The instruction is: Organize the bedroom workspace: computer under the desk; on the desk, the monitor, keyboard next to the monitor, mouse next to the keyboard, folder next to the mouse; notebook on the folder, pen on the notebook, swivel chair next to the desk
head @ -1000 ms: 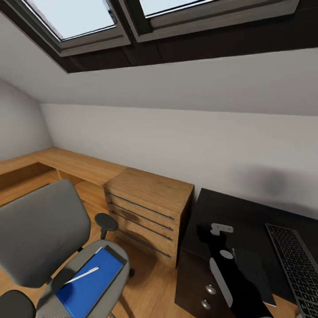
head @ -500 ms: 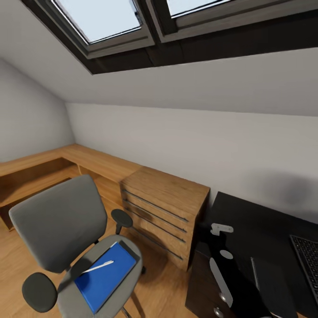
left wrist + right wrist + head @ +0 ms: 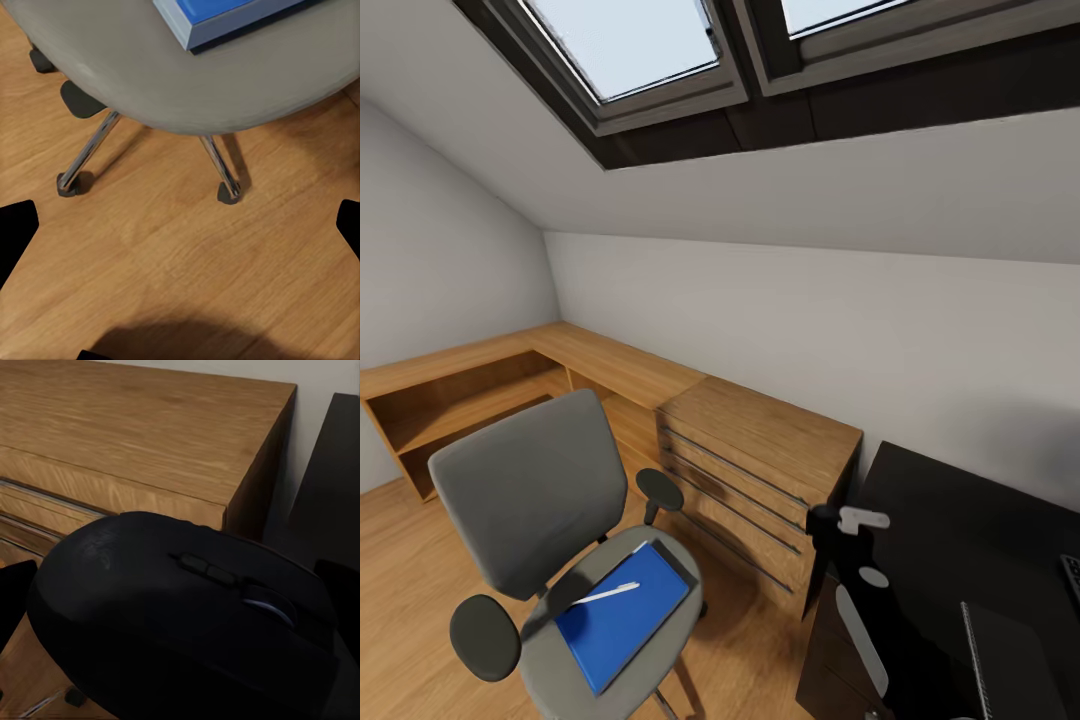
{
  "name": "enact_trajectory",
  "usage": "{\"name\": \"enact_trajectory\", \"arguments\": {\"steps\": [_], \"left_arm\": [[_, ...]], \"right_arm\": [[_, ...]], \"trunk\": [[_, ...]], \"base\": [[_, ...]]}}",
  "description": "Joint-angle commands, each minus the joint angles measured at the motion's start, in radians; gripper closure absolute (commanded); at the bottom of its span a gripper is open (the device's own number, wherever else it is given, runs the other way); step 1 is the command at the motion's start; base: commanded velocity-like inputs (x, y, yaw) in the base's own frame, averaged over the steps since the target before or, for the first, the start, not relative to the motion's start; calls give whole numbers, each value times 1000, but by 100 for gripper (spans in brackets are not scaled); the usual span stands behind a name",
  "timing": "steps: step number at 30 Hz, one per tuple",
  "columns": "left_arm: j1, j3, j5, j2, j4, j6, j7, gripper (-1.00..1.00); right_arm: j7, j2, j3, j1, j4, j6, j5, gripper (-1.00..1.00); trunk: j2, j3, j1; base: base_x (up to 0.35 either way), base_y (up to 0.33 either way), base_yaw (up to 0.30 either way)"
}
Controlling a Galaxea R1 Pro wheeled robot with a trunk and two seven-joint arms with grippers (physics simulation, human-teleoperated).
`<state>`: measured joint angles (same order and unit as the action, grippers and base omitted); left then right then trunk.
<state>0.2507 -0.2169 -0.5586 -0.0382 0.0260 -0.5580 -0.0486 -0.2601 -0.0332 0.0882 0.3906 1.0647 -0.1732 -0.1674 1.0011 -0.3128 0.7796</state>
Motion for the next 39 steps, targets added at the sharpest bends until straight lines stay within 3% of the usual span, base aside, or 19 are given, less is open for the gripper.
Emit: {"name": "enact_trajectory", "arguments": {"steps": [1, 6, 14, 22, 25, 32, 39], "left_arm": [[1, -5, -11, 0, -1, -3, -5, -100], [1, -4, -11, 5, -2, -4, -5, -100], [1, -3, -9, 55, -1, -5, -8, -100], [1, -3, -17, 105, -5, -5, -6, -100], [-3, -2, -18, 117, -6, -5, -6, -100], [-37, -1, -21, 147, -6, -6, -6, -100], [-53, -1, -37, 164, -6, -7, -17, -100]], "right_arm": [[-7, 1, 3, 1, -2, -4, -7, 100], [-7, 3, 1, 1, -13, -3, -6, 100], [-10, 33, -8, 1, -19, -11, -9, 100], [-10, 57, -90, 1, -20, -25, -9, 100], [-9, 63, -104, 2, -20, -44, -9, 100], [-6, 120, -117, 4, -21, -114, -14, 100], [-1, 152, -120, 9, -57, -126, -15, 100]], "trunk": [[1, -1, 0], [1, -1, 0], [1, -1, 0], [1, -1, 0], [1, -1, 0], [1, -1, 0], [1, -1, 0]], "base": [[0, 0, 30], [0, 0, 14], [0, 0, 2], [0, 0, 0], [0, 0, 0], [0, 0, 0], [0, 0, 0]]}}
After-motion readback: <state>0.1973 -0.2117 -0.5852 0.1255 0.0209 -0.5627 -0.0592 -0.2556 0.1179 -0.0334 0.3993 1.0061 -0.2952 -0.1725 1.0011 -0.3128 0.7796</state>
